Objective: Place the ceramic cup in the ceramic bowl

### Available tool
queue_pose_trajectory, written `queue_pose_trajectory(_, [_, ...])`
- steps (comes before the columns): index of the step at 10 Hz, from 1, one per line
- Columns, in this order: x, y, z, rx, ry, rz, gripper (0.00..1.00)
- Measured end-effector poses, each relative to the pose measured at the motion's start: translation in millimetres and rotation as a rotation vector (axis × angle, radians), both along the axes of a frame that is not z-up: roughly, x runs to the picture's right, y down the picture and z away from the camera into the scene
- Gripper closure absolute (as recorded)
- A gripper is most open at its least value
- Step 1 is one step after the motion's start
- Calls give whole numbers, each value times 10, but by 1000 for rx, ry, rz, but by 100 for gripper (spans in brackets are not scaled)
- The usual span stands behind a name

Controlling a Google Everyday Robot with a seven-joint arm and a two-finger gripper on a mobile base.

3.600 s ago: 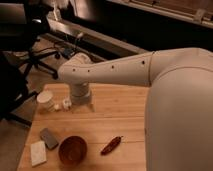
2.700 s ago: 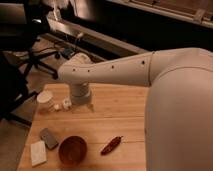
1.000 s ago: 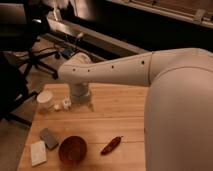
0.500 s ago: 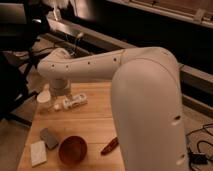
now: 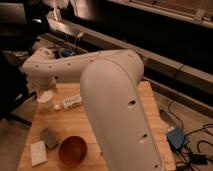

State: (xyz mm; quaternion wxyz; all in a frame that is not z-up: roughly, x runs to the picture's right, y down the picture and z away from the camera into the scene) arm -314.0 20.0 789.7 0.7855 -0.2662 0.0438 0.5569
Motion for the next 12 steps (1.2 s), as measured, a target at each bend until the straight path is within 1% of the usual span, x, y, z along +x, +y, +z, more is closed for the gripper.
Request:
queue_pose_trajectory(2, [-107, 9, 259, 4, -4, -3, 35])
queue_pose_trajectory(6, [-163, 125, 691, -15, 13, -15, 35])
queue_pose_trajectory(8, [-174, 139, 857, -18, 30, -19, 35])
queue_pose_trajectory(9, [-183, 167, 969, -28, 44, -25, 43])
queue_pose_trajectory(10, [-186, 207, 1021, -38, 53, -33, 50])
queue_pose_trajectory(11, [-197, 273, 1074, -53, 61, -43, 59])
queue_pose_trajectory(12, [-218, 367, 1115, -76, 67, -57, 70])
